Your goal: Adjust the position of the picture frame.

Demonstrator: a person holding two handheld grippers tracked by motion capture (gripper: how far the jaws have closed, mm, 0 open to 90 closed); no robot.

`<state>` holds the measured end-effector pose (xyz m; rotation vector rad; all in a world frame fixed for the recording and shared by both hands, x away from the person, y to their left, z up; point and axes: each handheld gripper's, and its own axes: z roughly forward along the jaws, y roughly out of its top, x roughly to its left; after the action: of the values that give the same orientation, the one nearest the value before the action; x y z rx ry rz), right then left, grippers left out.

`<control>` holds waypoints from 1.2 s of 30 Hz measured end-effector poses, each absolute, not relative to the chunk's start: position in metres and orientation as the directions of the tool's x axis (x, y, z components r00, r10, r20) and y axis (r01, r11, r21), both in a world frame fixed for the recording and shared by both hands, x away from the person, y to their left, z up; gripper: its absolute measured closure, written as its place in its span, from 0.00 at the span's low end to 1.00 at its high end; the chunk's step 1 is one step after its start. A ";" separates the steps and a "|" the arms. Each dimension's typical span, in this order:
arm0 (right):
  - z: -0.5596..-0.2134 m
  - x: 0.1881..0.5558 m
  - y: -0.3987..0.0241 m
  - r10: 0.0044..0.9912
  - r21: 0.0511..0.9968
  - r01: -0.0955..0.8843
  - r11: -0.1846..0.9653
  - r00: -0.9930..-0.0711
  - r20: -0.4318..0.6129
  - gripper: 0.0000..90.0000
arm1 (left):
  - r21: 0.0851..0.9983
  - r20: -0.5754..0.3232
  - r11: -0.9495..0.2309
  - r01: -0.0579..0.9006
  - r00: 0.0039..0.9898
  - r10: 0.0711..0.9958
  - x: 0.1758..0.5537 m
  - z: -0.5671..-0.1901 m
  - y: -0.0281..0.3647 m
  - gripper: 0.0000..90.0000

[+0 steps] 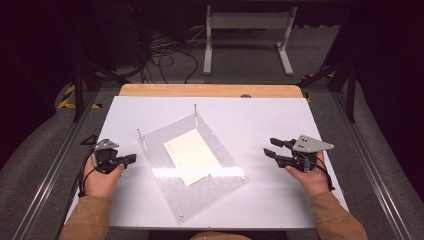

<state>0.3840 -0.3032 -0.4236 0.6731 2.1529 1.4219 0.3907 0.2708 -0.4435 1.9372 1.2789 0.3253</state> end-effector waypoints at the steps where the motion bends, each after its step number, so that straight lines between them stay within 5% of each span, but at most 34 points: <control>1: -0.424 0.384 -0.303 0.627 0.929 0.144 0.341 -0.771 -0.111 0.58 | 0.729 -0.193 -0.183 0.659 0.455 0.869 0.395 -0.444 0.271 0.92; 7: -0.426 0.384 -0.300 0.625 0.928 0.149 0.341 -0.773 -0.105 0.56 | 0.742 -0.167 -0.179 0.646 0.437 0.884 0.420 -0.442 0.268 0.94; 10: -0.426 0.383 -0.301 0.626 0.929 0.152 0.337 -0.773 -0.101 0.56 | 0.762 -0.121 -0.185 0.620 0.418 0.900 0.432 -0.443 0.262 0.77; 15: -0.426 0.380 -0.304 0.631 0.930 0.154 0.333 -0.769 -0.098 0.55 | 0.780 -0.056 -0.209 0.590 0.399 0.915 0.448 -0.444 0.257 0.62; 24: -0.427 0.376 -0.311 0.645 0.932 0.164 0.322 -0.759 -0.089 0.54 | 0.788 -0.063 -0.227 0.572 0.443 0.894 0.464 -0.446 0.246 0.77; 27: -0.427 0.374 -0.312 0.649 0.932 0.164 0.323 -0.755 -0.092 0.54 | 0.777 -0.018 -0.259 0.574 0.431 0.902 0.466 -0.443 0.243 0.93; 36: -0.427 0.367 -0.321 0.667 0.933 0.172 0.317 -0.739 -0.090 0.54 | 0.818 0.035 -0.293 0.495 0.466 0.884 0.472 -0.437 0.234 0.94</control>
<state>0.3667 -0.3211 -0.4271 0.7414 2.1236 1.4183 0.4720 0.2343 -0.4370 1.9441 1.1496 0.6397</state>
